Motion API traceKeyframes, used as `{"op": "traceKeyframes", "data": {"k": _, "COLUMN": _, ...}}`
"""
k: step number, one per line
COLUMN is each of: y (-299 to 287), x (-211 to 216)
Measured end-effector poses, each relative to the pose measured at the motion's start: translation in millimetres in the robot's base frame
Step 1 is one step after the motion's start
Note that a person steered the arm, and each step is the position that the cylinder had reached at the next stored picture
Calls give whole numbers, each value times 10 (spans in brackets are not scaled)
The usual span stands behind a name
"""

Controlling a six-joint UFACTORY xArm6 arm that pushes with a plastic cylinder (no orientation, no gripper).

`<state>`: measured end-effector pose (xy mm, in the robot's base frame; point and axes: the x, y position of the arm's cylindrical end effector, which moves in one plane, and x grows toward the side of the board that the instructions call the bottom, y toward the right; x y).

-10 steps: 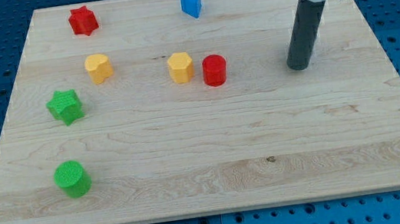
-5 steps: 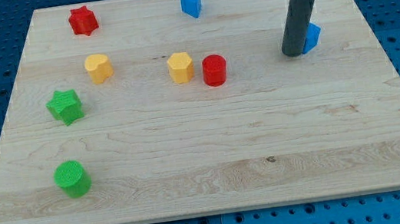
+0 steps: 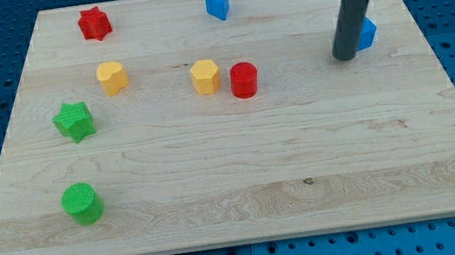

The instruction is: Place the blue cube diagonal to the top right of the red circle

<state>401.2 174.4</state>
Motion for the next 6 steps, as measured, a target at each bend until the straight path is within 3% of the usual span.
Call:
{"op": "traceKeyframes", "data": {"k": 1, "y": 107, "x": -225}}
{"op": "traceKeyframes", "data": {"k": 2, "y": 108, "x": -773}}
{"op": "traceKeyframes", "data": {"k": 3, "y": 118, "x": -790}}
{"op": "traceKeyframes", "data": {"k": 4, "y": 290, "x": -204}}
{"op": "traceKeyframes", "data": {"k": 5, "y": 618, "x": -279}}
{"op": "traceKeyframes", "data": {"k": 6, "y": 696, "x": -879}}
